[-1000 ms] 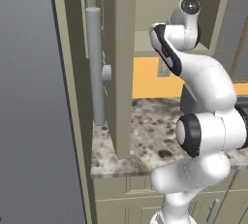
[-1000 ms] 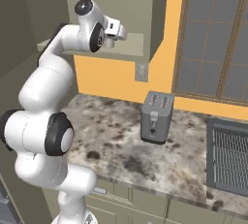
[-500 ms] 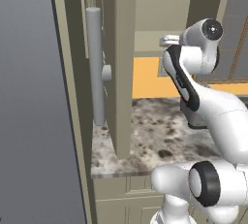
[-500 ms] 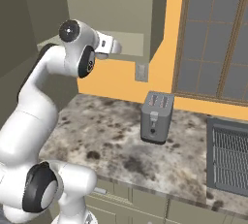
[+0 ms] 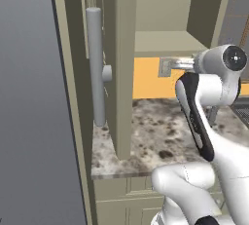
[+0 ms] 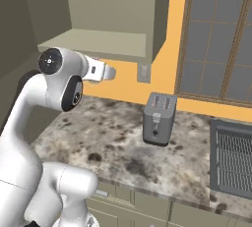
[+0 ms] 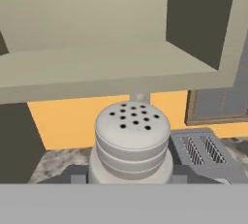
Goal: Collect the paprika, mayonnaise, and shaker from the cabinet and place them next to the stove.
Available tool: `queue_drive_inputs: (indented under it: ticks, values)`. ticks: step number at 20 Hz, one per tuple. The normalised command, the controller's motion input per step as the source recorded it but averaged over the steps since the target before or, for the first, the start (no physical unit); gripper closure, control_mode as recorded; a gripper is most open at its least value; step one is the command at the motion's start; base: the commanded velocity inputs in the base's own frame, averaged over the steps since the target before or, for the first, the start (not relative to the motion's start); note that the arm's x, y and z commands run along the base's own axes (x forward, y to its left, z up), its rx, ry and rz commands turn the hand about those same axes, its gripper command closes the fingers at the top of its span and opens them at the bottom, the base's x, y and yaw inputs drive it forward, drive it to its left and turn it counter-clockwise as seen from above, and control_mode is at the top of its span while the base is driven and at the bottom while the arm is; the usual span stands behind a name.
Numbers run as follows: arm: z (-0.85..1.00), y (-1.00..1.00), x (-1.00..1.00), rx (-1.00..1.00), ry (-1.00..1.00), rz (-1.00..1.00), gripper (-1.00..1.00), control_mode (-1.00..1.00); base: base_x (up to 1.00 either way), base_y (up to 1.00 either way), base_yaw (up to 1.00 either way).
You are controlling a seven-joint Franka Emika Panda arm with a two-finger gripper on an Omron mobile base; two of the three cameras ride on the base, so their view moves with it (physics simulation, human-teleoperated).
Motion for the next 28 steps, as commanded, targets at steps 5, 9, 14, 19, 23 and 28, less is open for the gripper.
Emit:
queue_drive_inputs:
  ticks: [5, 9, 14, 19, 23, 28]
  values:
    - [-0.83, 0.08, -1.00, -0.07, -0.01, 0.01, 1.00, -1.00, 0.00, 0.00, 0.00]
    - [-0.15, 0.00, -0.25, 0.00, -0.01, 0.00, 1.00, 1.00, -0.75, -0.51, -0.05]
    - [0.00, 0.00, 0.00, 0.00, 0.00, 0.00, 1.00, 1.00, -0.32, -1.00, -0.23]
    - [0.00, 0.00, 0.00, 0.00, 0.00, 0.00, 1.00, 1.00, -0.02, -1.00, -0.15]
    - [0.00, 0.00, 0.00, 0.00, 0.00, 0.00, 1.00, 1.00, -0.02, -1.00, -0.11]
    - [0.00, 0.00, 0.00, 0.00, 0.00, 0.00, 1.00, 1.00, -0.32, -1.00, -0.10]
